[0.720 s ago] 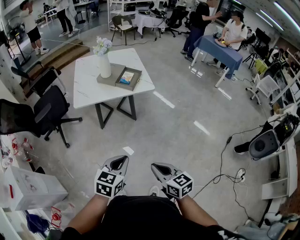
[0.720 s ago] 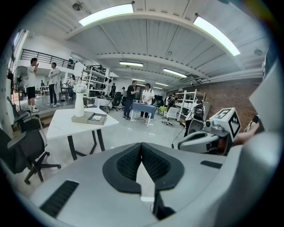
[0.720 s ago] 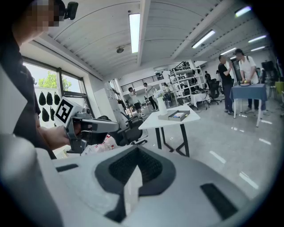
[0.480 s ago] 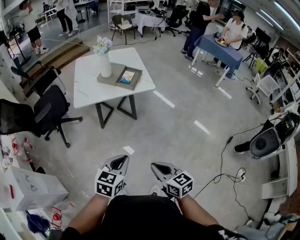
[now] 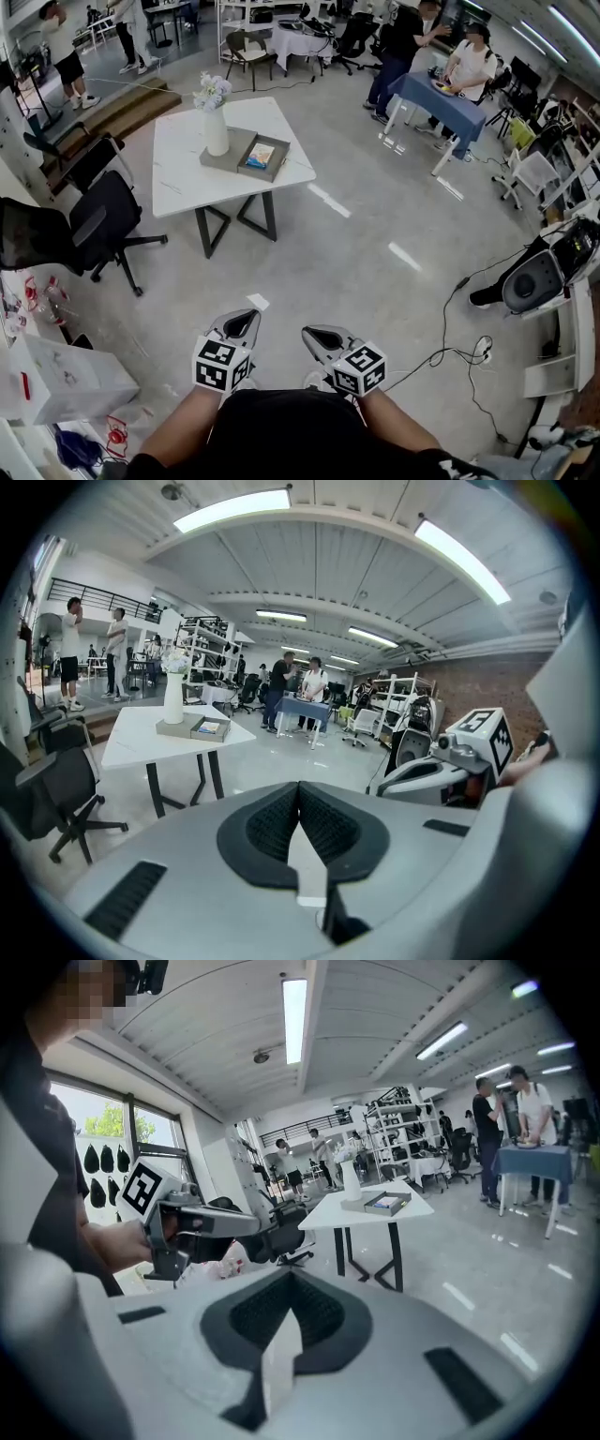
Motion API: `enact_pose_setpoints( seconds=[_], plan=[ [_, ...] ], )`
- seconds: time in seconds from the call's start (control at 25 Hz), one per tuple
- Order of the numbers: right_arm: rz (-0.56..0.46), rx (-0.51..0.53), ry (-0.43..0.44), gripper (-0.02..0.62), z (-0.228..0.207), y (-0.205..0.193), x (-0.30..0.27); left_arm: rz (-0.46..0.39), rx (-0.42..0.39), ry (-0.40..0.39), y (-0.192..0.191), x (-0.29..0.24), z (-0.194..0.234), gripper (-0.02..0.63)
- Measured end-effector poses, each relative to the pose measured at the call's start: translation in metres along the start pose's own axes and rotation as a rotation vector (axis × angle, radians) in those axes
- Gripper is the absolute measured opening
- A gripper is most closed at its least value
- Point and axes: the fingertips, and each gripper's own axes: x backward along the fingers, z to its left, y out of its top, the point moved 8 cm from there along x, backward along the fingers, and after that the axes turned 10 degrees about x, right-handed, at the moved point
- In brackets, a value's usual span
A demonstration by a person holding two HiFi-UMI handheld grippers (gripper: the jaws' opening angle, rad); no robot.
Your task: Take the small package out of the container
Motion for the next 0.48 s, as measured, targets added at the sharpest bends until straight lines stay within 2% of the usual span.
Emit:
enact_pose_setpoints(
  seconds=[0.16, 0.48],
  plan=[
    [-0.013, 0.013, -0.022, -0.002, 0.007, 0.004, -0.009, 0.006, 0.058, 0.005, -0.001, 0.006, 0.019, 0.002],
    [-0.044, -0.037, -0.064, -0.002, 0.026, 0.011, -0.03, -0.009, -0.006, -0.003, 0.0, 0.029, 0.048, 0.002]
  ],
)
